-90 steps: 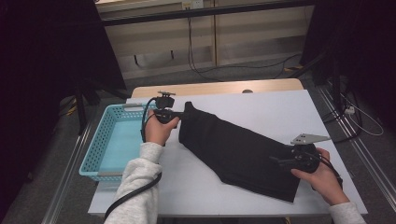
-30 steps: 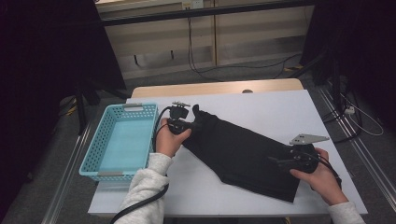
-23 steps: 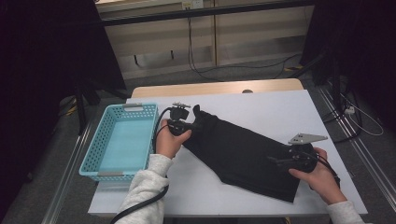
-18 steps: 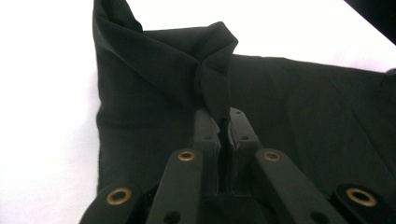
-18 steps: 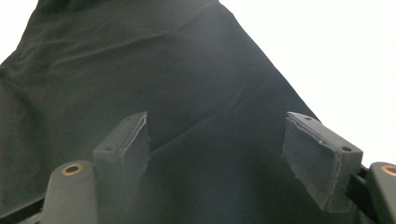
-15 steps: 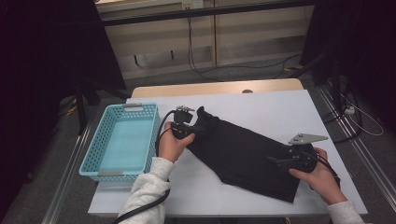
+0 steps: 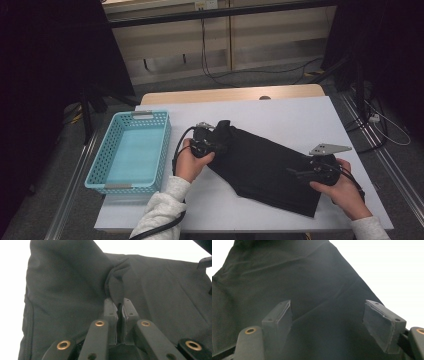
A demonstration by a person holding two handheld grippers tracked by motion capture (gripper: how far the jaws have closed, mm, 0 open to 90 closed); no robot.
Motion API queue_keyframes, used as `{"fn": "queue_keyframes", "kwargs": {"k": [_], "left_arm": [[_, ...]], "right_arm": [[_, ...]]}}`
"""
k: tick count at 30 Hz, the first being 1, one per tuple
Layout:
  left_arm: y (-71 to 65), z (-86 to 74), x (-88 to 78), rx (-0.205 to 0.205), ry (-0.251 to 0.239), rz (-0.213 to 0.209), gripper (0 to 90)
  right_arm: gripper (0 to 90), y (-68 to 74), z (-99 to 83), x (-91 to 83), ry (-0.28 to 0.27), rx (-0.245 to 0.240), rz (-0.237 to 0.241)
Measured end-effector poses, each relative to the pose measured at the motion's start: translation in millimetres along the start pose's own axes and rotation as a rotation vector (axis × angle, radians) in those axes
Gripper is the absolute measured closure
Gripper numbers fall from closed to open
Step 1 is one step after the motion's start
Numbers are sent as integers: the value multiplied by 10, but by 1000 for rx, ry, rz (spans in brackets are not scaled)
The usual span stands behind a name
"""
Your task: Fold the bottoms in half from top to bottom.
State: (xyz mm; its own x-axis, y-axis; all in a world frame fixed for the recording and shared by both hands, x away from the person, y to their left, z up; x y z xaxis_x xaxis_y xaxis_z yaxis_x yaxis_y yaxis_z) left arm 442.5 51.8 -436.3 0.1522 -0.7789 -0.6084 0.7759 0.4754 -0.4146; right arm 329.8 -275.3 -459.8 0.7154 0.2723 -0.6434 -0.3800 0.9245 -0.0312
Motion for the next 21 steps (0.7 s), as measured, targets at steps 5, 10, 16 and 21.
{"fn": "queue_keyframes", "kwargs": {"k": [5,10,16,21], "left_arm": [[-74,-57,66,17,3,-20,847],[-178,-92,143,39,14,-46,846],[-294,-104,223,61,14,-65,845],[-377,-87,225,79,13,-79,843]], "right_arm": [[236,11,9,0,-3,3,5],[236,14,7,6,-2,4,3],[237,25,13,10,-4,5,9],[237,44,23,26,-6,-1,12]]}}
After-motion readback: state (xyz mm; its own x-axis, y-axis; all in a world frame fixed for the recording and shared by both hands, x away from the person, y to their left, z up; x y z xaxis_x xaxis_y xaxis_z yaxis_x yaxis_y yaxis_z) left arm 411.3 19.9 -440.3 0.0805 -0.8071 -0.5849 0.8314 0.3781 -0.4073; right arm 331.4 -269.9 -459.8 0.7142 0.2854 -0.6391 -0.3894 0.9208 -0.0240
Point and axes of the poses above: each handheld gripper's, and its own axes: x roughly forward along the jaws, z roughly out of its top, y roughly to its left, the point moved 2 cm from there along x, roughly forward along the jaws, and after that the axes turned 11 degrees about -z, right-handed, at the moved point
